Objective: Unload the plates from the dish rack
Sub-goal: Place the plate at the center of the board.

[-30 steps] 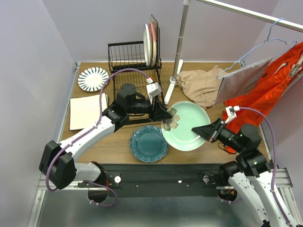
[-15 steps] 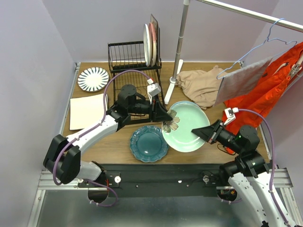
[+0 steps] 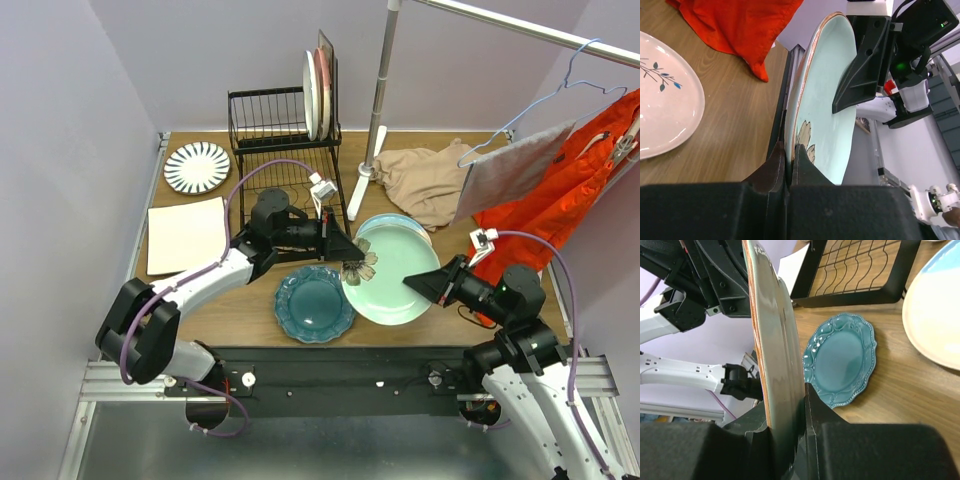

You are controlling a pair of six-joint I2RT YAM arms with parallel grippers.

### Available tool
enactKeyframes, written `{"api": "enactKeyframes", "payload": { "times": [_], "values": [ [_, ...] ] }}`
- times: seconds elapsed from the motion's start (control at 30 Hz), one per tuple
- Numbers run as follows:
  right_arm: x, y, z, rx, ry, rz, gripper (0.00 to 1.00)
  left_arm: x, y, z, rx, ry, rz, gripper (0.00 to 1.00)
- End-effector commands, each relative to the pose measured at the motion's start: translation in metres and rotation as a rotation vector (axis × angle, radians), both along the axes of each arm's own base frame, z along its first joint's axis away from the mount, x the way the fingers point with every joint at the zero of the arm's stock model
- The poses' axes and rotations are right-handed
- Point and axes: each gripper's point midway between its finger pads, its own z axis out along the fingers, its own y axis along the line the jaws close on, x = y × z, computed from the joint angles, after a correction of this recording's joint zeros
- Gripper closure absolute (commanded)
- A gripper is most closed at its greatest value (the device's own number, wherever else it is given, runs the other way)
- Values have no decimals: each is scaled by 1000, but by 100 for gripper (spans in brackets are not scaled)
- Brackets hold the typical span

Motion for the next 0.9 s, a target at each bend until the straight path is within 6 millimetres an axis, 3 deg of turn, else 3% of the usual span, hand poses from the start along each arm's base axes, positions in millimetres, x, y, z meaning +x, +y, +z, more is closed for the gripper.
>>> {"api": "enactKeyframes", "payload": {
  "times": [0.0,0.03,0.13,0.4,0.53,0.63,0.73,0.87],
  "values": [
    [-7,7,35,128,-14,28,91,-44,3,33,-97,-91,-163,100],
    [-7,6,32,127,-1,24,87,-44,4,40,-107,-93,-146,100],
    [-9,5,31,136,-1,19,86,-41,5,49,-120,-53,-100,100],
    [-11,6,27,146,36,20,86,-42,10,50,-135,-5,-46,100],
    [-9,2,23,140,56,-13,61,-45,15,52,-150,-6,-13,100],
    [-4,-4,13,115,112,-71,50,-44,18,54,-167,10,15,100],
    [2,-10,2,89,156,-128,45,-43,18,56,-189,39,32,100],
    [0,-12,2,95,167,-145,38,-39,18,60,-194,62,52,100]
  ]
}}
